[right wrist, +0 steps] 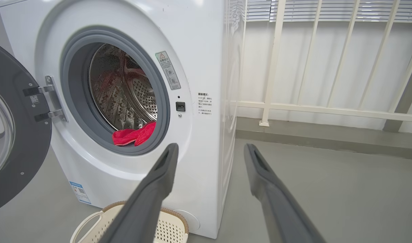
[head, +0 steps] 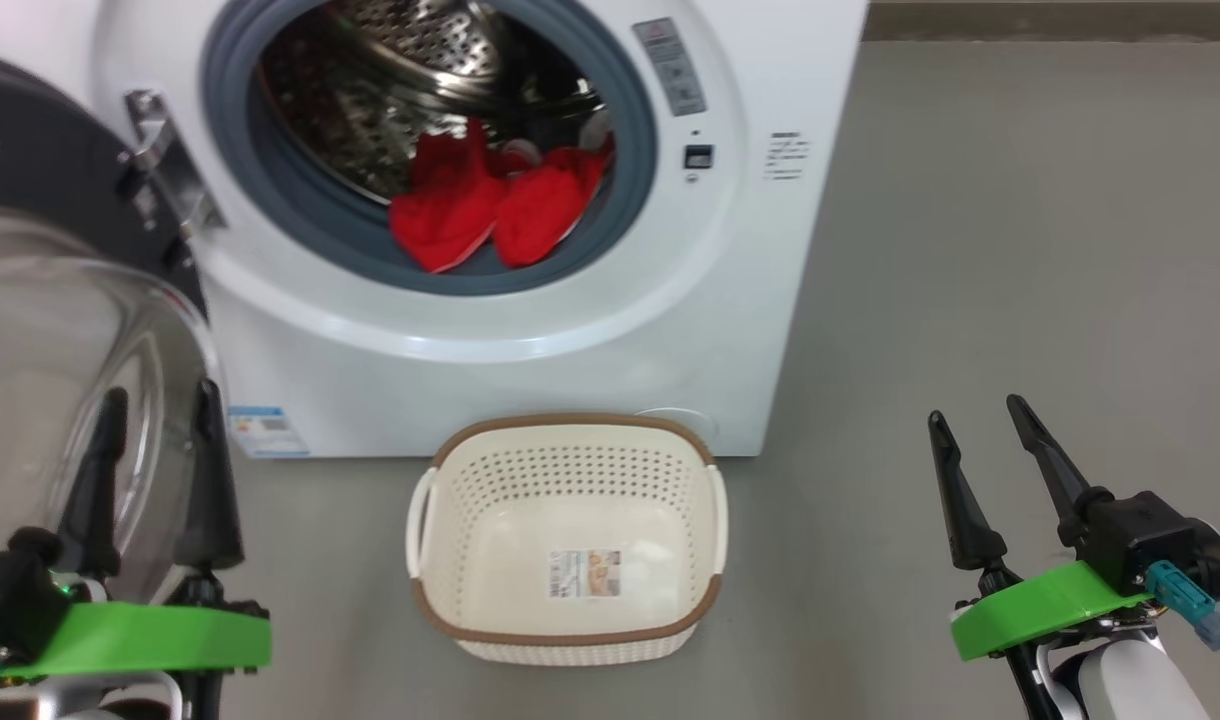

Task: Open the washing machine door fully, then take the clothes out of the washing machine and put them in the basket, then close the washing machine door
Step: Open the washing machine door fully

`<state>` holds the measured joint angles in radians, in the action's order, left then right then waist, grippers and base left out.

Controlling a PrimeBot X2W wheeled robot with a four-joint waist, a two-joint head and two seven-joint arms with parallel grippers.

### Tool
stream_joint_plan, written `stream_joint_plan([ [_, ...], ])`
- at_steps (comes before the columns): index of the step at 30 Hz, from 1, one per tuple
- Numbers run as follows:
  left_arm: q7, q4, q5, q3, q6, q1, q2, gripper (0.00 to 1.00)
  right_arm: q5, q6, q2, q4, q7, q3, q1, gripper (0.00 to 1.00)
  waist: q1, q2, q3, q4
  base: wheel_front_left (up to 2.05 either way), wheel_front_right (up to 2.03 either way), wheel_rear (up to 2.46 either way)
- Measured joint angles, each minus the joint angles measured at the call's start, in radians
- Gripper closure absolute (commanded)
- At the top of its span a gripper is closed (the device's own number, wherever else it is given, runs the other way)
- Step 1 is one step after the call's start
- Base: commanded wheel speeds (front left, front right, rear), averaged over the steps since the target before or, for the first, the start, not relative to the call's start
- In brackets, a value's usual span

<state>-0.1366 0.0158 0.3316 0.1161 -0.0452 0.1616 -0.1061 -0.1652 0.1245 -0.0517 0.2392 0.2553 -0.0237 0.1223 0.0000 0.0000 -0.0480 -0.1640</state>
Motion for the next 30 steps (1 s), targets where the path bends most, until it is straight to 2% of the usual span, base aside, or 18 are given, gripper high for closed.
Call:
stream_joint_plan([
  [5, -0.008, -0.012, 0.004, -0.025, -0.026, -0.05, -0.006, 0.0, -0.013, 0.0, 0.0, -0.019, 0.0, 0.004, -0.001, 0.0, -0.0001, 0.0, 0.019, 0.066, 0.0, 0.0, 0.0],
  [17, -0.094, -0.056, -0.024, -0.074, -0.045, -0.169, -0.021, 0.0, -0.02, 0.0, 0.001, -0.078, 0.0, 0.018, -0.043, 0.0, 0.0, 0.0, 0.055, 0.205, 0.0, 0.0, 0.0],
  [23, -0.112, -0.096, -0.026, -0.076, -0.054, -0.193, -0.021, 0.0, -0.024, 0.0, -0.003, -0.096, 0.0, 0.032, -0.068, 0.0, 0.0001, 0.0, 0.073, 0.232, 0.0, 0.0, 0.0],
  [30, -0.113, -0.128, -0.05, -0.073, -0.062, -0.205, -0.017, 0.0, -0.028, 0.0, -0.009, -0.103, 0.0, 0.037, -0.1, 0.0, 0.0, 0.0, 0.08, 0.231, 0.0, 0.0, 0.0],
])
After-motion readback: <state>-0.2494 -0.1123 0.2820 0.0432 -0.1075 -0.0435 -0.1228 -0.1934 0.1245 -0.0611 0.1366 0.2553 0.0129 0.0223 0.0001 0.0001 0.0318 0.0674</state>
